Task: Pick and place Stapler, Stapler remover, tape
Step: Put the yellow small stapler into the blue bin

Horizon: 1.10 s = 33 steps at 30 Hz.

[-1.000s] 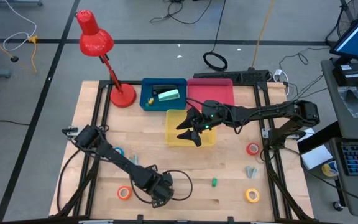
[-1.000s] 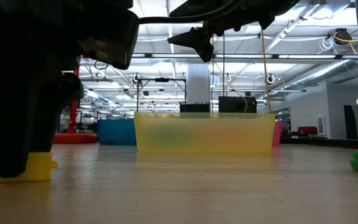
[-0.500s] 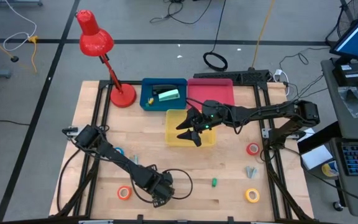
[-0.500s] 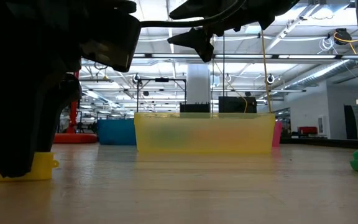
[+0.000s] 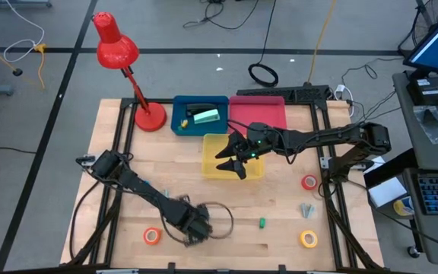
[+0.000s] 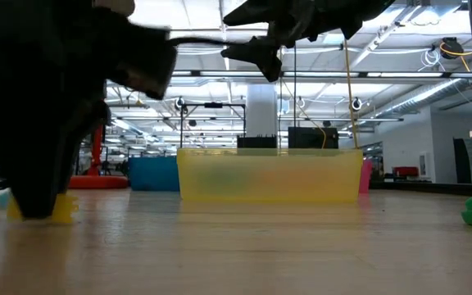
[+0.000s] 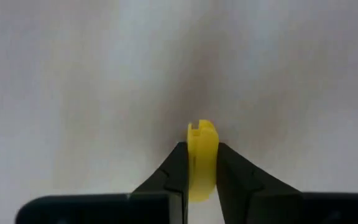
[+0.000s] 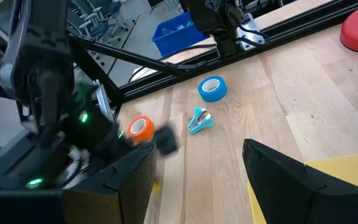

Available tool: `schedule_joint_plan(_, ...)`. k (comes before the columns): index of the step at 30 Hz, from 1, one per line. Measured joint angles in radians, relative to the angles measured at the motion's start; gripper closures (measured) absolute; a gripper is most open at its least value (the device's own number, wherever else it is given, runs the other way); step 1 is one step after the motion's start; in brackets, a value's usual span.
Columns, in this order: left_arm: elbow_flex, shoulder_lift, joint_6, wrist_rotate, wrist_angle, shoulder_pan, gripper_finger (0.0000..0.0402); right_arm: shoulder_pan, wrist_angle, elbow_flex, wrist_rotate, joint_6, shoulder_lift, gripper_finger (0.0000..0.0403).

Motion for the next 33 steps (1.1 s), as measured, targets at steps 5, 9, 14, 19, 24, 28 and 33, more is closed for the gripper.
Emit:
schedule_joint_plan(5,0.005,-0.131,0.062,-0.207,-0.238,0.066,0.0353,0.0,0.0,0.0,0.001,-0.003,0.0,0.0167)
schedule_joint_plan(9,-0.001,-0.239,0.094,-0.456,-0.416,0.155,0.0353,0.0,0.005,0.0,0.001,-0.005,0.0,0.0167)
schedule_joint_plan(14,-0.026,-0.379,0.179,-0.735,-0.464,0.339,0.0353,0.0,0.008,0.0,0.004,-0.007,0.0,0.0167)
schedule_joint_plan(19,-0.065,-0.467,0.328,-0.774,-0.335,0.613,0.0353,-0.001,0.008,0.0,0.003,-0.007,0.0,0.0167)
schedule_joint_plan(24,-0.169,-0.482,0.576,-0.529,-0.042,0.87,0.0353,0.0,0.013,0.0,0.003,-0.007,0.0,0.0167)
schedule_joint_plan(28,-0.247,-0.454,0.651,-0.429,0.074,1.01,0.0353,0.0,0.013,0.0,0.003,-0.007,0.0,0.0167)
schedule_joint_plan(33,-0.261,-0.41,0.7,-0.381,0.099,1.116,0.0353,0.0,0.016,0.0,0.004,-0.007,0.0,0.0167)
